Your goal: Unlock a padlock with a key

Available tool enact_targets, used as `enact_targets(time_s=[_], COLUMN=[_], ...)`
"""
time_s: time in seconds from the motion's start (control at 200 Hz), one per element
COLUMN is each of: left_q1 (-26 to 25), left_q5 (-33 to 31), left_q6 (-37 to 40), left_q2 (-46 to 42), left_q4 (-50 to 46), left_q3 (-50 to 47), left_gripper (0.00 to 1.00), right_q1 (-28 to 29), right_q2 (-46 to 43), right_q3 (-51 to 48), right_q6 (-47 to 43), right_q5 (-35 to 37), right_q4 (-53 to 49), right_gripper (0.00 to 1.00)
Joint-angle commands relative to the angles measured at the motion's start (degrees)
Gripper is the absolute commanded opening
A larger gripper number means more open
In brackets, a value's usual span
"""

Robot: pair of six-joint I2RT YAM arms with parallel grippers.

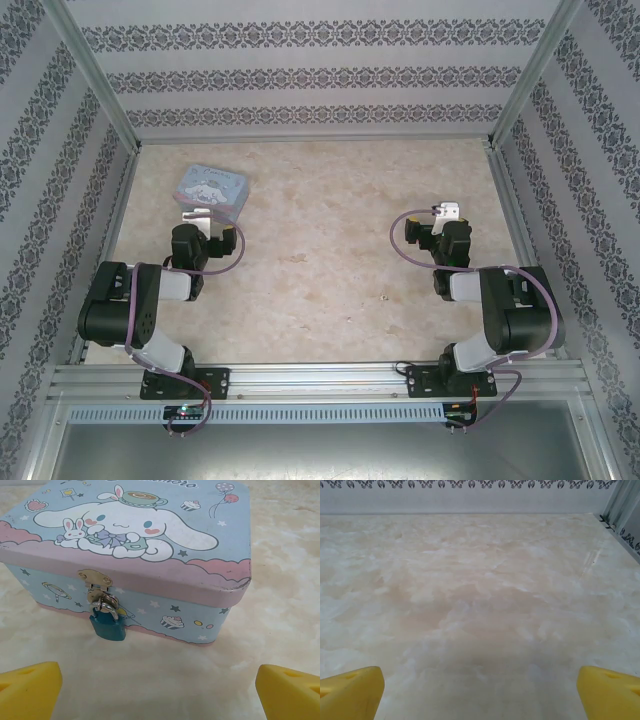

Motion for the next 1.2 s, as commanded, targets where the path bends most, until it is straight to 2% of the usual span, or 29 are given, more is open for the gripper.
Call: enact_targets(time_s=[0.0, 0.185, 0.24, 0.67, 0.749, 0.874, 0.959, 1.079, 1.194], left_q1=[0.6, 0.6, 0.7, 0.8, 0.8, 0.8, 0.7, 0.8, 1.4], left_q5=[1.4, 1.4, -0.4, 0.5, 0.7, -0.7, -0.7, -2.6, -4.4], left_q6=[1.0, 0.9, 0.2, 0.3, 0.6, 0.2, -0.3, -3.7, -6.7], left_q2=[-0.6, -0.6, -0.5, -0.6, -2.3, -7.5, -10.8, -14.8, -14.0], left_q4=[0.9, 0.8, -0.2, -0.3, -4.5, -16.0, -20.0, -25.7, -36.1], left_q3=[0.9, 0.9, 1.4, 1.4, 2.9, 7.4, 9.1, 13.2, 21.4], left_gripper=[1.00, 1.00, 0.99, 1.00, 1.00, 1.00, 1.00, 1.00, 0.99], right_q1=[0.1, 0.1, 0.1, -1.3, -1.3, -1.3, -2.5, -6.1, -7.7], right_q2=[-0.3, -0.3, -0.3, -0.2, -1.5, -10.5, -16.1, -19.7, -20.4], right_q3=[0.9, 0.9, 0.9, 1.0, 1.1, 5.3, 9.0, 14.7, 16.3], right_q6=[-0.2, -0.3, -0.2, 1.0, 2.0, 3.8, 10.6, 26.5, 31.0], right_q5=[-1.3, -1.3, -1.3, -3.6, -1.6, 3.0, 3.1, -3.5, -15.6], right_q4=[1.5, 1.5, 1.6, 1.3, 1.3, -15.0, -26.0, -39.1, -41.3], right_gripper=[0.98, 0.98, 0.98, 0.98, 0.98, 0.98, 0.98, 0.98, 0.98])
